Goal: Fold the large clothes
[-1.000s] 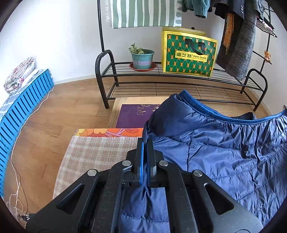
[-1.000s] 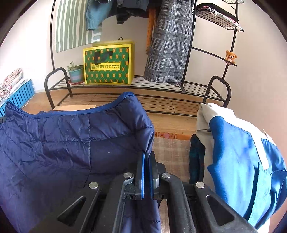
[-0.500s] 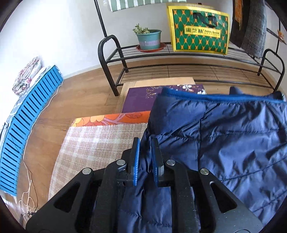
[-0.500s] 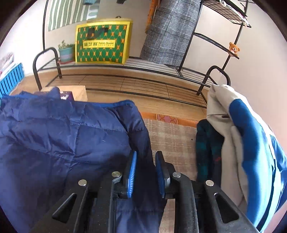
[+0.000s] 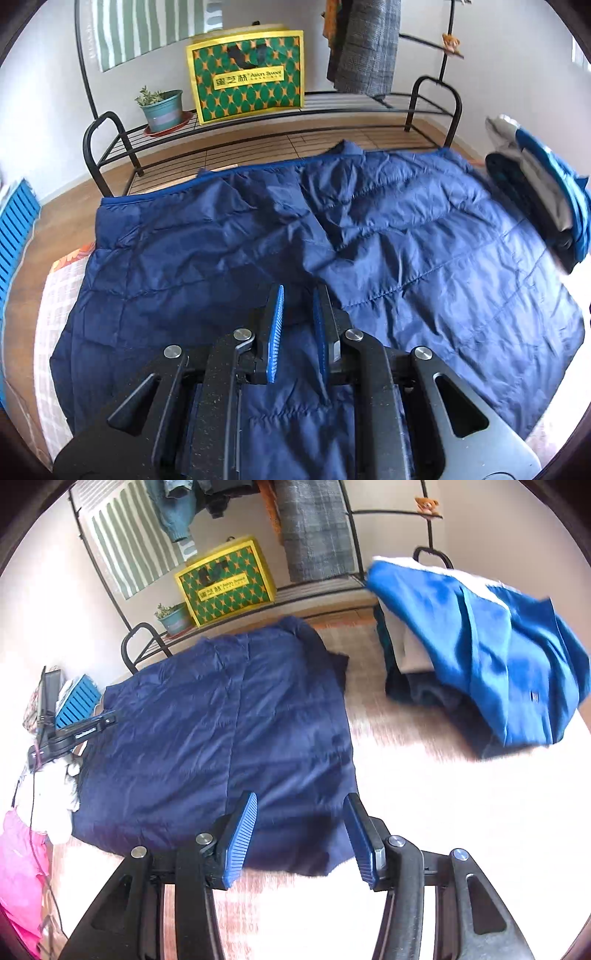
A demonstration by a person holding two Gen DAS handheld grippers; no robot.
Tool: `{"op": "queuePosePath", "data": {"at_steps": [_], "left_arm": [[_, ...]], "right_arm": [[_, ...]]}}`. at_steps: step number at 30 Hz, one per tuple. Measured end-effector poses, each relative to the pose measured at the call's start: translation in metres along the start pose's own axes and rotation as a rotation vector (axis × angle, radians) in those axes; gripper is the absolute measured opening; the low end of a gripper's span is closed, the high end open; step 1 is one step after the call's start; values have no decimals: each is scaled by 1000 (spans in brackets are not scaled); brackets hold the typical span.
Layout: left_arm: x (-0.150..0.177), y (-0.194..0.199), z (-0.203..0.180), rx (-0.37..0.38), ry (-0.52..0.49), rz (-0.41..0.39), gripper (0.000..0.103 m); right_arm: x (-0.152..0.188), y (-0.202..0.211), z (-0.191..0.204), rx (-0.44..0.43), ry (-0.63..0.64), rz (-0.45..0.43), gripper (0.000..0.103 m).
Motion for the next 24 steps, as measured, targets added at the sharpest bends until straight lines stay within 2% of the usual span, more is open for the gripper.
{"op": "queuePosePath", "data": {"at_steps": [2,4,5,7,10,12,14,16,18,20,21,22,23,24], "left_arm": [[10,-28,-13,-36,-47,57,15],[12,-32,-14,-46,-39,39,15],[10,-30,-12,-38,-36,55,15],[7,-15,-2,-29,6,50,15],[10,31,10,-11,50,-24,15],[25,60,7,16,67,-59,15],[47,78,-6,66,60,-57,15],[65,83,-23,98,36,-44,15],[81,77,-39,80,6,-29,15],[96,59,-51,48,-17,3,15],[103,55,-57,35,-17,-3,15],[106,54,-57,32,-5,-29,15],[106,53,-57,29,-6,-40,15],[106,55,-58,29,-14,-31,15]], "right_arm": [[15,-5,-12,-14,-51,27,54],[26,-9,-21,-15,-91,39,60],[29,-10,-24,-25,-108,42,62],[33,-12,-27,-59,-139,49,69],[33,-17,-29,-118,-182,41,82],[31,-25,-30,-135,-216,45,82],[31,-36,-33,-157,-267,55,84],[27,-38,-34,-166,-317,25,87],[24,-42,-38,-171,-376,9,87],[19,-45,-40,-147,-418,-11,73],[15,-48,-38,-145,-412,-9,52],[11,-53,-33,-139,-389,11,38],[8,-54,-27,-118,-360,19,34],[4,-53,-21,-90,-332,12,24]]}}
Point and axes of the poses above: each gripper's, at about its wrist camera, not at the fingertips, and y roughly against the way its jaws point, z to its left, x to its underside, the point moved 3 cm from there along -y, roughly the way its jaws point, and after that the axes turned 4 degrees about -x, right-handed, at the moved point
